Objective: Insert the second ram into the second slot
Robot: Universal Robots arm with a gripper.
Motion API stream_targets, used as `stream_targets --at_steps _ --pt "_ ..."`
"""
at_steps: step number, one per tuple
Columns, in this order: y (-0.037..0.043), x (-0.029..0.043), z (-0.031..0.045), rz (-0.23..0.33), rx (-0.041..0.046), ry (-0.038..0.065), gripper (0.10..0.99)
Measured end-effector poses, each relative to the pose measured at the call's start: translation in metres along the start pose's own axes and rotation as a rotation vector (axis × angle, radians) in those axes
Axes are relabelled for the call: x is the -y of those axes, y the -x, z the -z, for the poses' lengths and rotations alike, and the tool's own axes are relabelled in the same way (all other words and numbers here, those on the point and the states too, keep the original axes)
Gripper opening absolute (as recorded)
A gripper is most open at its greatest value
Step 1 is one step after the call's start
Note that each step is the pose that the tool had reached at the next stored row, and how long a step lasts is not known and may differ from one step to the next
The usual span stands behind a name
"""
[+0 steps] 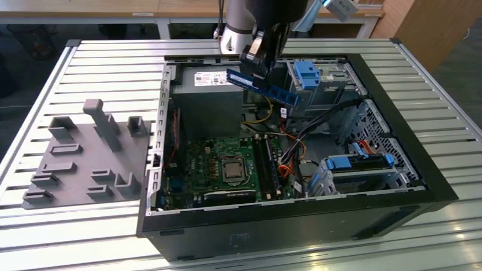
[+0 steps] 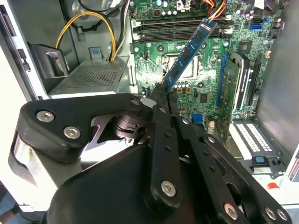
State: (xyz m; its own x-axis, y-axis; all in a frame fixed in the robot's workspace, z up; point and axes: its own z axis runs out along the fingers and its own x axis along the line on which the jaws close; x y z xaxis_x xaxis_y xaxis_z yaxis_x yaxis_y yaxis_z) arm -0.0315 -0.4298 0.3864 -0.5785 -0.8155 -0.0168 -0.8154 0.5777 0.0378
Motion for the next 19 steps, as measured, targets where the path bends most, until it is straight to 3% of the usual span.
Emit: stream_targets --at_steps 9,19 --pt "-0.0001 0.0 0.0 -0.053 0.0013 -0.001 0.129" --pt "-0.0018 0.0012 -0.0002 -0.169 0.0044 -0.004 0.129"
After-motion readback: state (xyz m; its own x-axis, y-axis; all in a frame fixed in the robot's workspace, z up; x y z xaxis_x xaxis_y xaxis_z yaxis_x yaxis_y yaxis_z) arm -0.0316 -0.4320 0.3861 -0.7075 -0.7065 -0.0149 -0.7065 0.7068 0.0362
